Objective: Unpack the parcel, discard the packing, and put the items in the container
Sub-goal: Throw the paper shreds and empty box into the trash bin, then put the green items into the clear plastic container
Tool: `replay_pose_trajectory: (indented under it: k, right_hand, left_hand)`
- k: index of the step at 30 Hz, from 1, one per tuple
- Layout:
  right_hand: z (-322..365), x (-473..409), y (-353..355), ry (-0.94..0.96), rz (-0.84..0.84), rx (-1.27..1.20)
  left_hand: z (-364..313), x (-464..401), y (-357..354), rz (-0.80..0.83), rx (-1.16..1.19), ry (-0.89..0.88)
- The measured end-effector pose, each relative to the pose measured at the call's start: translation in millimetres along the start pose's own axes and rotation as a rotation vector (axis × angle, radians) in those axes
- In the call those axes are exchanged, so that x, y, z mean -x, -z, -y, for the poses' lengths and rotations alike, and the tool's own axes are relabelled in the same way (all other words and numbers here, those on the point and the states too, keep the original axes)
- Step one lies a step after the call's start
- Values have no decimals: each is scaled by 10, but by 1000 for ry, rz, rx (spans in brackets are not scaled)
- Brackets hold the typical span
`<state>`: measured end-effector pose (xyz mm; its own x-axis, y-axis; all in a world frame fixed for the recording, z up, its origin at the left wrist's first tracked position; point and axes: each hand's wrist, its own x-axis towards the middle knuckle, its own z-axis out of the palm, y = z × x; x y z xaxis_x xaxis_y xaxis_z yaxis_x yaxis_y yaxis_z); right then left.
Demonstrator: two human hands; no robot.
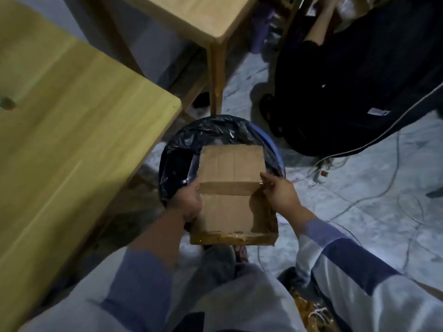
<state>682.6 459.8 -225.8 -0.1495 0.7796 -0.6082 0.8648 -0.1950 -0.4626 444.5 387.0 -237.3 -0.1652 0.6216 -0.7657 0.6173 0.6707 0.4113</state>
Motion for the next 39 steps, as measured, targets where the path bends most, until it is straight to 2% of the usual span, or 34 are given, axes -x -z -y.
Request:
replay_pose_trajectory:
  k: [4, 7, 12, 15, 20, 27, 30, 35, 39]
  right_hand:
    - [-94, -597, -320, -55, 133, 19]
    - [-150, -1000, -525, -99, 195, 12]
    - [-240, -1349, -697, -90, 333, 88]
    - [-183, -1324, -679, -75, 358, 105]
    - [178, -1027, -467, -53, 417, 71]
    - [959, -251, 361, 196, 449, 205]
    - [1278, 61, 700, 292, 397, 286]
    - [1959, 491, 1145, 484, 351, 394]
    - [2407, 785, 1220, 621, 317, 476]
  left_hand:
    - [184, -427, -164, 43, -3, 93]
    - [304, -783, -322, 86, 100, 153]
    - [279, -1112, -499, -28, 183, 221]
    - [162, -1017, -576, 17, 281, 207]
    - [-175, -616, -449, -8, 246, 188]
    - [-636, 301, 107, -59, 348, 103]
    - [-791, 770, 390, -100, 318, 80]
    - [-918, 1429, 926, -302, 317, 76]
    - [-835, 1836, 1254, -470, 355, 62]
